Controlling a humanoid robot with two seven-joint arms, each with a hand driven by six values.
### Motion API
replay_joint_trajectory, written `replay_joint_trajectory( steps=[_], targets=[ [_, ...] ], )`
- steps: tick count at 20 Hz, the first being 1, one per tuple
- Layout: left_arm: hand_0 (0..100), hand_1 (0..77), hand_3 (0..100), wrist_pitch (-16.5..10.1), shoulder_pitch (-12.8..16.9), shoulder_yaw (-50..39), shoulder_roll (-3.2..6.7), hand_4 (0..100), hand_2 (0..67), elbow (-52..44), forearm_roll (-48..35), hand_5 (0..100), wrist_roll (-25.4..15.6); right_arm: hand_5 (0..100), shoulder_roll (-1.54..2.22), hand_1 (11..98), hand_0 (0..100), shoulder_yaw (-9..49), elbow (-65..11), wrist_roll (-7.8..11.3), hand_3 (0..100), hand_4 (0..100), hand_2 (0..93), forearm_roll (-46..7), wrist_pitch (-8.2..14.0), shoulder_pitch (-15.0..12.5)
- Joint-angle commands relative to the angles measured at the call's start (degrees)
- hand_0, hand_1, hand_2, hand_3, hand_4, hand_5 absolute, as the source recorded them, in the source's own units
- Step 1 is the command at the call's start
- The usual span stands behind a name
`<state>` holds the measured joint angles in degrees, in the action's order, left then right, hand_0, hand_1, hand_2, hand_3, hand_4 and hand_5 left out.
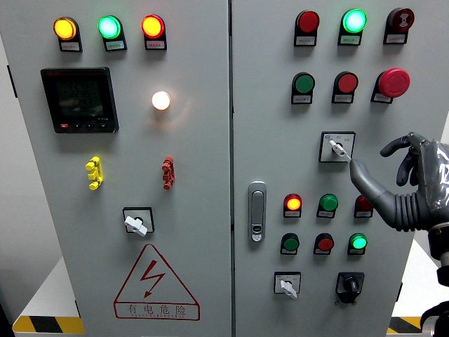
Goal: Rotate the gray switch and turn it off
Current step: 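Close the right hand's fingers around the white switch knob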
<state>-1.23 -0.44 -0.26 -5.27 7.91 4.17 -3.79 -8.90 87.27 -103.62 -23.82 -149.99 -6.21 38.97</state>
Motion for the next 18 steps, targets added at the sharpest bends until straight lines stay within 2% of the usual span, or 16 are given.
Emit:
replay_joint_trajectory(
  steps=[1,5,18],
  targets=[
    [0,0.0,18,0.0,0.0,0.0,0.0,9,12.9,0.0,0.05,12,-0.07,100,-0.06,33.1,11,-0.17,3.23,-0.09,93,91,61.3,0.49,0.15,3.12],
    [0,0.0,18,0.0,0.0,0.0,0.0,9,12.9,0.0,0.05,12,0.01,100,-0.06,33.3,8,-0.79,6.23,-0.44,93,91,61.7,0.58,0.41,4.8],
    [0,0.0,18,0.0,0.0,0.0,0.0,9,12.9,0.08,-0.04,12,-0.07,100,0.03,32.7,3,-2.1,11.15,-0.44,93,92,62.0,0.58,0.68,6.82]
  ],
)
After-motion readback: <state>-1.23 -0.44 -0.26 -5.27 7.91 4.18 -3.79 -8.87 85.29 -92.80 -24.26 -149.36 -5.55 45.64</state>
